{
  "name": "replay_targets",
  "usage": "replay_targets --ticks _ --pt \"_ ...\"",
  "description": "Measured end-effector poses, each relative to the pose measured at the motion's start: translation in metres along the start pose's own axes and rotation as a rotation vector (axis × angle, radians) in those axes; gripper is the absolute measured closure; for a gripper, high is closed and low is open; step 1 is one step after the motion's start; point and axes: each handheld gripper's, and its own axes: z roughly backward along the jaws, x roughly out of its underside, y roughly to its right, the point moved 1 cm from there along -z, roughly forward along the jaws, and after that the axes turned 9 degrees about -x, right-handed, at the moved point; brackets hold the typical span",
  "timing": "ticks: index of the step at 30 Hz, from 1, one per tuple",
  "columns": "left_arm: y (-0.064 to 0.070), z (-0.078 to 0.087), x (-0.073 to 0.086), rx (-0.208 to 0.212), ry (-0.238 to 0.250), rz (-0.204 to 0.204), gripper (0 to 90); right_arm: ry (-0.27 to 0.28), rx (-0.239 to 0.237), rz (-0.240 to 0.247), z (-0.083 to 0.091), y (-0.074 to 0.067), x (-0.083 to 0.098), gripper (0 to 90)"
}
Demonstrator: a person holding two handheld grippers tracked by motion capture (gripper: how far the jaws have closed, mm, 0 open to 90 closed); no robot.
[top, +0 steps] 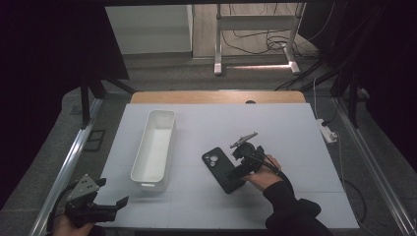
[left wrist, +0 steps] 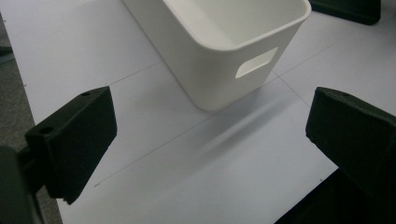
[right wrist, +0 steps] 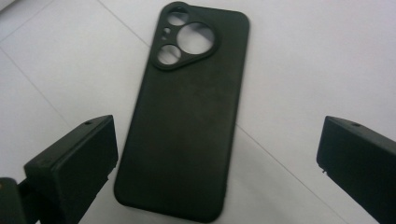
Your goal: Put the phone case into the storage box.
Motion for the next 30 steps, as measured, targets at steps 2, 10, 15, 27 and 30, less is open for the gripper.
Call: replay_targets --ticks 2,10,15,27,30 --pt "0.0 0.0 0.0 -0.001 0.0 -0.001 2.9 -0.005 -0.001 0.005 -0.003 -0.003 -0.002 0.0" --pt "0.0 0.0 0.0 -0.001 -0.001 -0.001 2.9 -0.016 -0.008 0.028 -0.016 -0.016 -0.007 0.0" --pt "0.0 0.0 0.0 -0.001 -0.001 -0.002 2.9 -0.027 -0.006 0.049 -0.022 -0.023 -0.01 0.0" --pt "0.0 0.0 0.0 0.001 0.002 0.001 2.8 -0.043 0.0 0.025 -0.034 -0.014 -0.002 0.0" --pt "0.0 0.0 0.0 0.003 0.003 -0.001 2.8 -0.045 -0.005 0.024 -0.039 -0.015 0.001 0.0"
